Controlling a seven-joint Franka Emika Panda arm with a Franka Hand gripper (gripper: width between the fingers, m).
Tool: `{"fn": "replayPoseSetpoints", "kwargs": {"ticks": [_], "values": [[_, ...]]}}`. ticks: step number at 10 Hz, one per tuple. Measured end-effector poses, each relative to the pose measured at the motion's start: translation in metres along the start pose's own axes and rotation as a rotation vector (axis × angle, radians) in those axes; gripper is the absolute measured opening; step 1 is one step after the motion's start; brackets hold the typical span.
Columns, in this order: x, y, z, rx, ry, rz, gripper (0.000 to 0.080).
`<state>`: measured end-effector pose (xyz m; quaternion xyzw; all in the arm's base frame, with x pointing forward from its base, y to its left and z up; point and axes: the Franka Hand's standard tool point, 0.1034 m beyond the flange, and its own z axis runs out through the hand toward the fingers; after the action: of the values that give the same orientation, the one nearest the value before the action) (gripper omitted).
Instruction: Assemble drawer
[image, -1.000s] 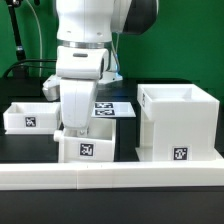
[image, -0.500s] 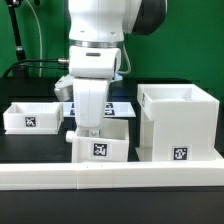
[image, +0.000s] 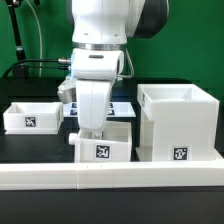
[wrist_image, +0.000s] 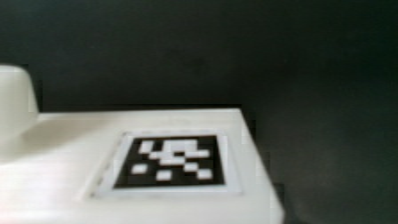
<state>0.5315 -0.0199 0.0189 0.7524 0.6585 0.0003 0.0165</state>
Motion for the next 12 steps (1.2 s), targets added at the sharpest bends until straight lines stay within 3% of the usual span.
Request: {"fn": "replayPoseSetpoints", "kwargs": {"ticks": [8,11,12], "values": [[0.008,0.002,0.001,0.007,-0.002,-0.048,0.0042],[0.018,0.005,-0.002,0.021,0.002,-0.042,0.0042],[0.019,0.008,-0.003,0.002,0.006,-0.038,0.0042]]}}
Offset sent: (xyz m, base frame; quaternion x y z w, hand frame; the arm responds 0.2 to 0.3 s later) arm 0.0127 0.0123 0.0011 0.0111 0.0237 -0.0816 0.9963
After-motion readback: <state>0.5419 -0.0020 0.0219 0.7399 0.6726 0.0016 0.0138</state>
